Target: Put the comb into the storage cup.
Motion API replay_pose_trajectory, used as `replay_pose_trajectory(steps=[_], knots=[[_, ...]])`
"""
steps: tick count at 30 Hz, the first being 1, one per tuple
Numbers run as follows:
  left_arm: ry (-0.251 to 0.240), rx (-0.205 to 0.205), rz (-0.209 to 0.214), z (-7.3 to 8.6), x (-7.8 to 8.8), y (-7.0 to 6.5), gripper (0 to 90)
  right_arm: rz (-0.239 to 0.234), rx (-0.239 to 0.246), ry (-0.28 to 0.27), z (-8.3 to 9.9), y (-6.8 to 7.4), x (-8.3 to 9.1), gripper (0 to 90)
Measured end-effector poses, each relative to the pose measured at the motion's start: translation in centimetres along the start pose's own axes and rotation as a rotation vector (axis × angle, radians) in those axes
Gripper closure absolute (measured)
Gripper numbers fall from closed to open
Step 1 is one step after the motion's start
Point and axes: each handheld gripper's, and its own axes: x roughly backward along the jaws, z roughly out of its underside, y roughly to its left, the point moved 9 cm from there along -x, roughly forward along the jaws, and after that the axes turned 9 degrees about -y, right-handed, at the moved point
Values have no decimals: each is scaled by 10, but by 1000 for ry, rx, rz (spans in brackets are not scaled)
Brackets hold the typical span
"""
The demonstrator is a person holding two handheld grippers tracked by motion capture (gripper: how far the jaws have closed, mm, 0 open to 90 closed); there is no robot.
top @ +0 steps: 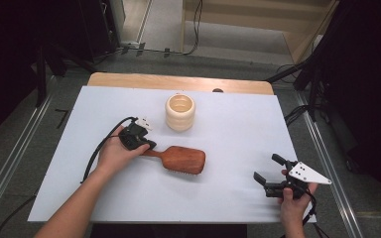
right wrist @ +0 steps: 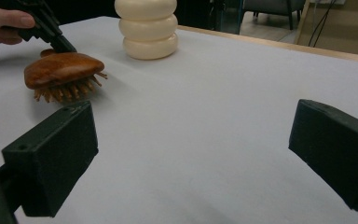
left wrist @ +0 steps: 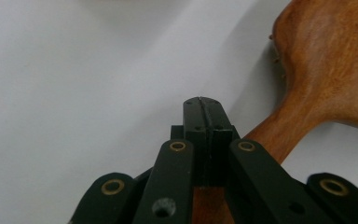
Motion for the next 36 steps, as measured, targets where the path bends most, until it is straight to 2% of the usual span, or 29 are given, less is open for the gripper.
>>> replay_pose_trajectory(steps=[27, 36], knots=[[12, -22, 18, 17, 11, -20, 900, -3, -3, 5, 1, 0, -1, 0], [6, -26, 41, 22, 14, -31, 900, 0, -5, 7, 1, -1, -1, 0]])
